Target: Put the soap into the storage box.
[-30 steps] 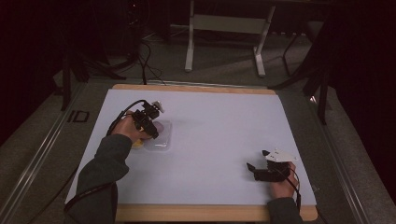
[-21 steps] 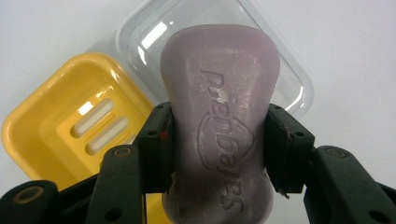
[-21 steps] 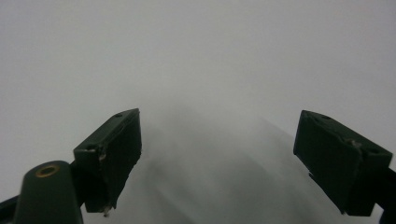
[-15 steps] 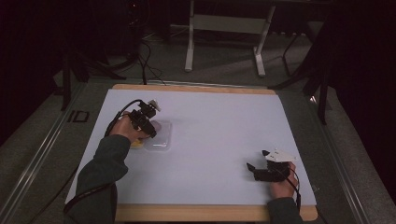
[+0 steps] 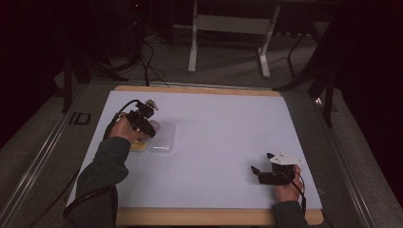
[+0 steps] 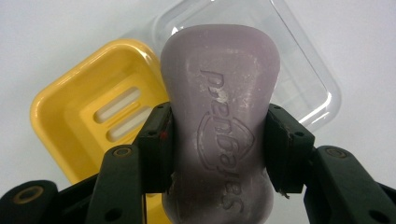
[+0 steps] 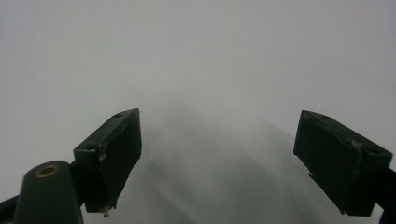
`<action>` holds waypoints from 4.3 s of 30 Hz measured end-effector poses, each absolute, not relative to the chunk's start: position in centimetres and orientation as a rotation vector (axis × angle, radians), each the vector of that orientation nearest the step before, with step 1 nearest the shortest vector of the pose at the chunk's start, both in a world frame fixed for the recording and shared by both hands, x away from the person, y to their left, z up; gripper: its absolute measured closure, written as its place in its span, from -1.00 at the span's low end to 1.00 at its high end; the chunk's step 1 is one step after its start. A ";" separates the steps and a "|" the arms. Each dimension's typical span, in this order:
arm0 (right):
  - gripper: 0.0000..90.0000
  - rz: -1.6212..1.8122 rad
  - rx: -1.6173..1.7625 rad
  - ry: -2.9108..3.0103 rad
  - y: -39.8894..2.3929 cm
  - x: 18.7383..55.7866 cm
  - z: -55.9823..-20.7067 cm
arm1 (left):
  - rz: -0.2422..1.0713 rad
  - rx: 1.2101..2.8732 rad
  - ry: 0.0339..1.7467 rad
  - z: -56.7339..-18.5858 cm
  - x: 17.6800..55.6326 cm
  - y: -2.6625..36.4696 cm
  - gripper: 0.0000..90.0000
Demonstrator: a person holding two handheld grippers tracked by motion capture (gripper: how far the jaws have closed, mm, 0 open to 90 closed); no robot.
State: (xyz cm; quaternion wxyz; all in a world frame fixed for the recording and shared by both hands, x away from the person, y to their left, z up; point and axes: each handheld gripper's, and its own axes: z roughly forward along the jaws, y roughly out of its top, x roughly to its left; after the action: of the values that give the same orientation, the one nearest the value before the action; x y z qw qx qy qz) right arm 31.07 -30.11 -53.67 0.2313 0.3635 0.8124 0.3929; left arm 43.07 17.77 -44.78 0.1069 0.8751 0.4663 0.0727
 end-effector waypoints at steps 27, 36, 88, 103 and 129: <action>-0.67 1.077 0.998 2.234 -30.1 31.1 -53.7 | 0.273 2.513 1.472 -44.6 43.8 18.4 0.11; -0.67 1.073 0.996 2.233 -30.1 31.0 -53.7 | 0.268 2.450 1.529 -44.4 44.2 19.2 0.11; -0.67 1.066 0.992 2.226 -30.0 30.9 -53.7 | 0.206 2.291 1.823 -48.7 44.3 22.2 0.11; -0.67 1.064 0.988 2.229 -30.0 30.9 -53.7 | 0.244 2.274 1.825 -49.3 43.7 22.0 0.01; -0.67 1.060 0.988 2.229 -29.9 30.9 -53.7 | 0.386 2.258 1.551 -45.6 41.4 20.8 -0.31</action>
State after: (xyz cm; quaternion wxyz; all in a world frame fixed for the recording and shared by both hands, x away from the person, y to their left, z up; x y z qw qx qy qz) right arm 30.93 -29.93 -53.68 0.2391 0.3609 0.8140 0.3873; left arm 41.38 20.79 -45.61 0.1867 0.8019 0.5507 0.1371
